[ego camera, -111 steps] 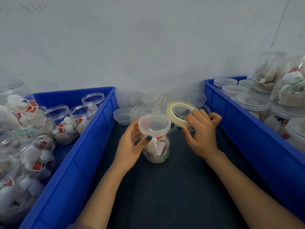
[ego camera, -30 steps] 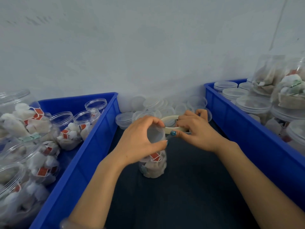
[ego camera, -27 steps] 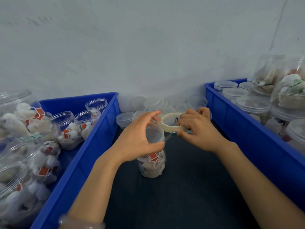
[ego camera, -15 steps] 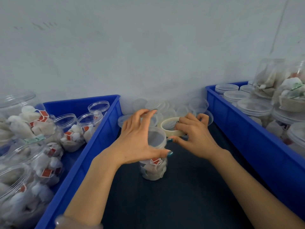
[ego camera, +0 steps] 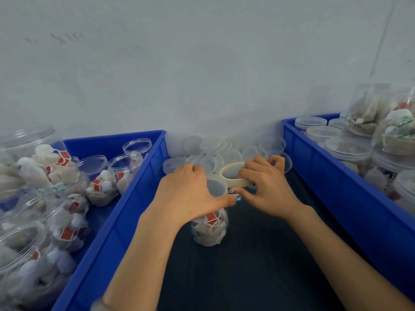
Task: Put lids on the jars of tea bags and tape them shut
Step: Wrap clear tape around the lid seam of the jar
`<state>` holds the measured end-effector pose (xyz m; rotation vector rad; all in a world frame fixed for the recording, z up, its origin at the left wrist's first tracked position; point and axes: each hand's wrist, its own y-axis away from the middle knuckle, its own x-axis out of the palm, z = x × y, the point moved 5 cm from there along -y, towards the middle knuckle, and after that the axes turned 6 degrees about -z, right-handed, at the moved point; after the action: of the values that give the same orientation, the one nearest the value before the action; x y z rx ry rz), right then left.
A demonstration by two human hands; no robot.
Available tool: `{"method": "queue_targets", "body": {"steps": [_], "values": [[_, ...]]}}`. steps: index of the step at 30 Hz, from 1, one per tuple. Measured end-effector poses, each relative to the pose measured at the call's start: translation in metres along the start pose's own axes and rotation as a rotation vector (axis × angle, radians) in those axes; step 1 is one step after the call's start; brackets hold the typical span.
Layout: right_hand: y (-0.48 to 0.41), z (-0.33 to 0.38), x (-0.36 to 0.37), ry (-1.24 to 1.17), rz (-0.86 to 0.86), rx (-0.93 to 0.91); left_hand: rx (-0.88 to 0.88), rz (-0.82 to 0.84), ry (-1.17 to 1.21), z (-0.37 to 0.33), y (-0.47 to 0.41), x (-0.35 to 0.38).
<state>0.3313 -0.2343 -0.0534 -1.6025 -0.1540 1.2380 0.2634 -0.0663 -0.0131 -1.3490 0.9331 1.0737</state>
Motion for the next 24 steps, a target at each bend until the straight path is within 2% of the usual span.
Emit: {"method": "queue_targets", "body": {"steps": [3,8,13,16,20,24], "values": [[-0.003,0.002,0.0,0.019,0.025,-0.031,0.038,-0.027,0.035,-0.003,-0.001,0.006],[-0.003,0.002,-0.004,0.012,0.046,-0.07,0.077,0.006,0.362,0.008,0.002,0.008],[-0.002,-0.004,-0.008,0.055,0.017,-0.069,0.095,0.051,0.532,0.019,0.001,0.007],[-0.003,-0.01,-0.013,0.043,-0.037,-0.008,0.137,0.123,0.598,0.018,0.002,0.008],[-0.004,-0.009,-0.008,0.003,-0.008,0.041,0.198,0.199,0.696,0.012,0.006,0.011],[-0.007,-0.005,-0.004,-0.009,0.031,0.053,0.18,0.145,0.703,0.002,0.007,0.012]]}}
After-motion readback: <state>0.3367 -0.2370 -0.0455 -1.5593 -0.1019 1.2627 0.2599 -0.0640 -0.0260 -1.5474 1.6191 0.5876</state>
